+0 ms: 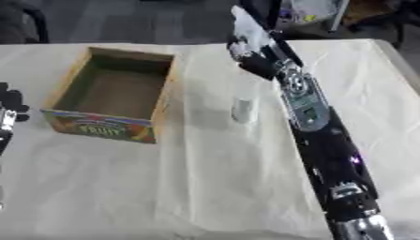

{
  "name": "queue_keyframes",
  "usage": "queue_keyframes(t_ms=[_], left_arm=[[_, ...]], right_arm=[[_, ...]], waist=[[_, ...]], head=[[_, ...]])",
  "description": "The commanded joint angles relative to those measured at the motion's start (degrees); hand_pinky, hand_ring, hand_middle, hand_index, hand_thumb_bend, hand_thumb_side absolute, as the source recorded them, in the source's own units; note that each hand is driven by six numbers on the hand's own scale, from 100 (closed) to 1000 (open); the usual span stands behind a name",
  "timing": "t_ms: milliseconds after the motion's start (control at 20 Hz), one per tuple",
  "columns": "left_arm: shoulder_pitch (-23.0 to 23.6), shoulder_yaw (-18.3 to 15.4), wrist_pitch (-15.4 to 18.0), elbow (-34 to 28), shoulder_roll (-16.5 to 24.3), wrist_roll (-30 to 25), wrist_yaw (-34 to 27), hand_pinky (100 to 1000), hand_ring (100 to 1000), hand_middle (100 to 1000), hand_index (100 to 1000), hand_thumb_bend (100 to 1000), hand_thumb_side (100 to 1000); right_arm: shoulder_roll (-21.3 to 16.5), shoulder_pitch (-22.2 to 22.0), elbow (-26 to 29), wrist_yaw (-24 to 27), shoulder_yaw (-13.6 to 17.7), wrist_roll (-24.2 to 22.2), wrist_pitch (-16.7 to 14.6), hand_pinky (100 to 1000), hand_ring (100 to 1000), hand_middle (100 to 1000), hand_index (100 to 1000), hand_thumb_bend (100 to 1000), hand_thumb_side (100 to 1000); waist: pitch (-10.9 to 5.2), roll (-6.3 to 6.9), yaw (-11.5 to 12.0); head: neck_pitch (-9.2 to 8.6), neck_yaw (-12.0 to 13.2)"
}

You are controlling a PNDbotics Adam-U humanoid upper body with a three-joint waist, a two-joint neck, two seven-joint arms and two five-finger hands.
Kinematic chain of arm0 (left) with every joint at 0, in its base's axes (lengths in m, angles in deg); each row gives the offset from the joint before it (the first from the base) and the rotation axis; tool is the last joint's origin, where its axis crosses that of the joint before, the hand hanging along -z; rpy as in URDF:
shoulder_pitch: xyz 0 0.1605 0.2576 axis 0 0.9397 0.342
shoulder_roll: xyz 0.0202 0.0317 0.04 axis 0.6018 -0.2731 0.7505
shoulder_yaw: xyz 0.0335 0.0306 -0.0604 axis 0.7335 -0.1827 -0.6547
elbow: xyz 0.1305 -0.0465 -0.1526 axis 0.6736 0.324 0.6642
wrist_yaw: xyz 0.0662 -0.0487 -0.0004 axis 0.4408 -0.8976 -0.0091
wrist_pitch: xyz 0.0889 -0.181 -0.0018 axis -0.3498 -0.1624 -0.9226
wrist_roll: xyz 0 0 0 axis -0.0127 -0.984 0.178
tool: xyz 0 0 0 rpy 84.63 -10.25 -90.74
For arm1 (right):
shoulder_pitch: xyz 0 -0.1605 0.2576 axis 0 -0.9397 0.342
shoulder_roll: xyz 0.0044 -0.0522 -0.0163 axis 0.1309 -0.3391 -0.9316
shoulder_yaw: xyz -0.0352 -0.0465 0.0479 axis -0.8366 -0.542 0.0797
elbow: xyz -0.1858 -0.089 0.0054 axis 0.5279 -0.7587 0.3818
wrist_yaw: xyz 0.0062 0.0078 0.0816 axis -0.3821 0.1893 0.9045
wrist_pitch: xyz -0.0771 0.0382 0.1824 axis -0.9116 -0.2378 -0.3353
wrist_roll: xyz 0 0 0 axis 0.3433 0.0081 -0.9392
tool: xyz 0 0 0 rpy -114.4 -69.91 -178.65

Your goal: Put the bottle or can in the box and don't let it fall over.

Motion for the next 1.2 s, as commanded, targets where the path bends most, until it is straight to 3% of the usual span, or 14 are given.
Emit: queue_keyframes(t_ms=[50, 550, 650, 950, 1200], left_arm=[[-0.7, 0.1, 0.0, -0.9, 0.4, -0.1, -0.1, 649, 631, 680, 814, 548, 607], [-0.8, 0.2, 0.0, -0.9, 0.4, -0.2, -0.1, 650, 630, 680, 814, 549, 607], [-0.8, 0.2, 0.0, -0.9, 0.4, -0.2, -0.1, 649, 630, 680, 814, 549, 607], [-0.9, 0.2, 0.0, -0.9, 0.4, -0.2, -0.1, 650, 630, 680, 814, 549, 607], [-0.9, 0.2, 0.0, -0.9, 0.4, -0.3, 0.0, 650, 629, 680, 814, 551, 607]], right_arm=[[-1.3, 1.6, 1.3, 0.5, 0.3, 0.1, 0.0, 923, 1000, 1000, 1000, 100, 525], [-1.6, 2.0, 1.5, 0.8, 0.1, -0.5, 0.0, 907, 1000, 983, 1000, 100, 486], [-1.6, 2.0, 1.4, 0.8, 0.0, -0.7, 0.1, 890, 1000, 962, 1000, 100, 427], [-1.6, 2.4, 1.5, 1.2, 0.0, -0.7, 0.4, 873, 1000, 933, 975, 100, 378], [-1.6, 2.4, 1.7, 1.3, 0.0, -0.4, 0.6, 852, 1000, 866, 895, 100, 262]], waist=[[-0.59, 0.08, 0.0], [-0.67, 0.11, -0.1], [-0.67, 0.10, -0.1], [-0.72, 0.06, 0.0], [-0.73, 0.01, 0.0]], head=[[-0.39, -0.1], [-0.30, -0.2], [-0.30, -0.3], [-0.32, -0.3], [-0.35, -0.3]])
